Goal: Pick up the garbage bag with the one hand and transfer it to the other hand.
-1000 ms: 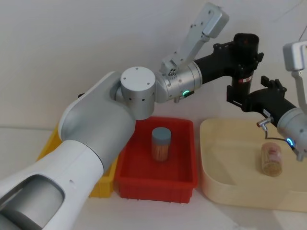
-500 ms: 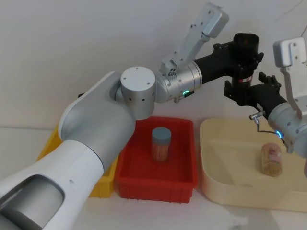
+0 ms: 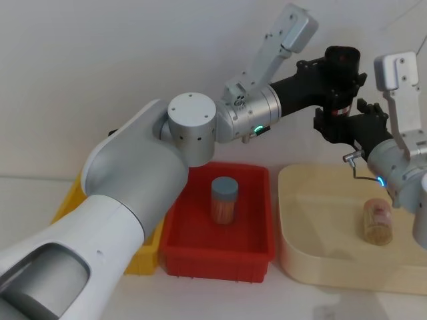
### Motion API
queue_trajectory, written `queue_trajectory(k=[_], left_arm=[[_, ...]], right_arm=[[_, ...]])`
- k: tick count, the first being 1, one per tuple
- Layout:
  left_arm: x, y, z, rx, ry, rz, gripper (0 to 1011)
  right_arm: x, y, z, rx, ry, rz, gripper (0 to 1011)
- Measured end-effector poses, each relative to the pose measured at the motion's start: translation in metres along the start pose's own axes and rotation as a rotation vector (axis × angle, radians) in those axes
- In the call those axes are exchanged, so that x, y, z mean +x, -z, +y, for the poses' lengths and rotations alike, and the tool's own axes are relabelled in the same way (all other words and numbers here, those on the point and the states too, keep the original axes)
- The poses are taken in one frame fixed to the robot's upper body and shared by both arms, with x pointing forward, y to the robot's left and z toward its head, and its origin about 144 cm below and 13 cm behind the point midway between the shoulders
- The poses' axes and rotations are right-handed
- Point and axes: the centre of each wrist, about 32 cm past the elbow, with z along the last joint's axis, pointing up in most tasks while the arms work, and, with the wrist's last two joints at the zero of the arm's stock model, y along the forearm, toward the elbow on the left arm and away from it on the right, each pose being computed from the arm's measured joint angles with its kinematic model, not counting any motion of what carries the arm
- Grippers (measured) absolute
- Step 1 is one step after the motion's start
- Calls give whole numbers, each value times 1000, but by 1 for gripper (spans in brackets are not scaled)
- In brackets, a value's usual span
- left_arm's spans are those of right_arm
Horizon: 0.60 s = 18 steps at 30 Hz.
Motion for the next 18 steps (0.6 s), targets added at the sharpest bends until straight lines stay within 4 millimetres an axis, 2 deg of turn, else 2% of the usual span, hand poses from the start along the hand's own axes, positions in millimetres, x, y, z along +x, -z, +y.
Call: queue_trajectory(k=[2,3,6,9,11,15,18], left_arm=[[0,0,0,0,0,0,499],[0,0,0,0,0,0,499],[0,0,0,0,0,0,501],[0,0,0,0,0,0,501],[0,0,0,0,0,0,501],[0,0,0,0,0,0,501],[0,0,0,0,0,0,499]], right_arm=[[0,0,1,-1,2,0,867],[0,1,2,-1,3,0,804],[0,1,3,-1,5,0,712],[0,1,4,-2,7,0,660],[-1,1,4,-1,9,-1,559],[-1,2,5,-1,11,-1,506],[-1,2,6,-1,13,0,506]])
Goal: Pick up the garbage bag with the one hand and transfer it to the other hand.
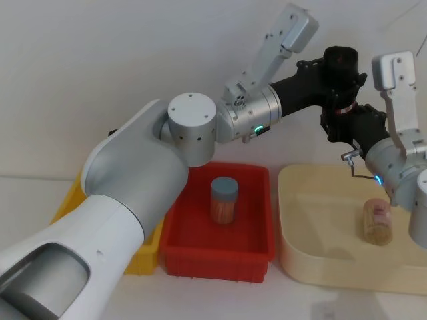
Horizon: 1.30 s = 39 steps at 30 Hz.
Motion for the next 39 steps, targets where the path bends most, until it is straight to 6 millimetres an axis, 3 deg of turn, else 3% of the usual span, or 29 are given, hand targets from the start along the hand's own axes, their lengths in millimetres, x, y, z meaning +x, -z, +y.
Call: queue_trajectory(k=[20,34,39], left_arm=[[0,0,0,0,0,0,507],[0,0,0,0,0,0,933],[0,0,0,0,0,0,1001]], right_arm=[[0,1,1,-1,4,-1,506],[0,1,2,-2,4,0,503],[1,1,2,-5,12,0,503]])
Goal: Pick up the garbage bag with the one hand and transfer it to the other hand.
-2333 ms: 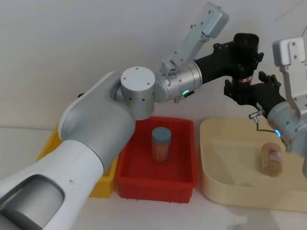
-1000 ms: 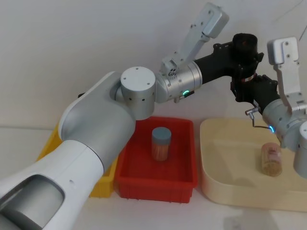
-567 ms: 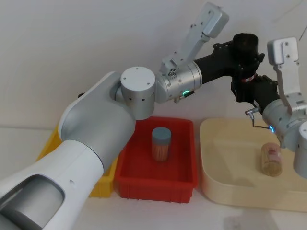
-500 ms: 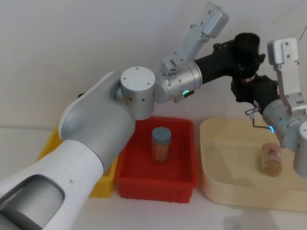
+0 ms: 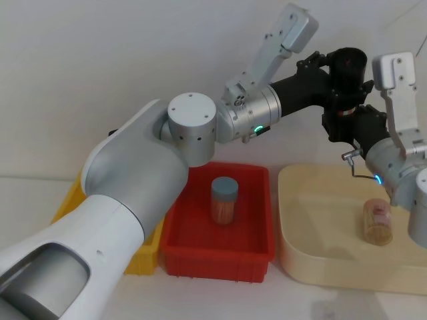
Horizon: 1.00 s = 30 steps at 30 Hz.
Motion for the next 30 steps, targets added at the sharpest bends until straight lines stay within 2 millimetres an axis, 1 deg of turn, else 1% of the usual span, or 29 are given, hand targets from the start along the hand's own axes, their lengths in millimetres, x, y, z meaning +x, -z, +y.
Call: queue_trajectory(k=[10,16,25,26,27,30], left_arm=[[0,0,0,0,0,0,1001],[0,0,0,0,0,0,1001],[0,0,0,0,0,0,1001],[0,0,0,0,0,0,1001],[0,0,0,0,0,0,1001],[0,0,0,0,0,0,1001]], right_arm=[[6,1,4,-33,67,7,503],[15,2,9,-68,136,17,503],[34,9,16,-137,255,31,503],[39,10,16,-150,276,33,503],[39,10,16,-150,276,33,503],[52,13,14,-179,327,33,503]])
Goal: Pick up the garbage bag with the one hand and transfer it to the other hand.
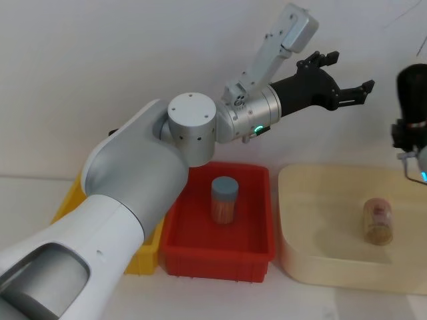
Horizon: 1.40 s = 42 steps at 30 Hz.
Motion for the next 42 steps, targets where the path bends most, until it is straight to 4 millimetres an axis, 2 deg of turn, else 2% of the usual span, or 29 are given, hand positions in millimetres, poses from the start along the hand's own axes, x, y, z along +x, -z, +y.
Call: queue_trajectory(k=[5,8,14,15,18,19,23,24,26,28,32,42], left_arm=[[0,0,0,0,0,0,1001],[0,0,0,0,0,0,1001],[0,0,0,0,0,0,1001],[0,0,0,0,0,0,1001],[0,0,0,0,0,0,1001],[0,0,0,0,0,0,1001],[0,0,0,0,0,0,1001],[0,0,0,0,0,0,1001],[0,0,0,0,0,0,1001],[0,0,0,0,0,0,1001],[0,0,0,0,0,0,1002],[0,0,0,0,0,0,1001]], right_arm=[[22,-1,-5,-22,48,-5,503],[42,-3,-15,-32,69,-14,503],[69,-10,-32,-31,79,-31,503],[69,-10,-32,-31,79,-31,550],[78,-12,-39,-34,81,-37,606],[80,-13,-40,-32,81,-38,663],[87,-15,-45,-32,83,-44,736],[88,-16,-46,-32,83,-44,792],[91,-16,-49,-33,82,-47,824],[93,-17,-51,-34,83,-48,912],[96,-18,-53,-33,84,-52,998],[101,-20,-58,-33,84,-56,1004]])
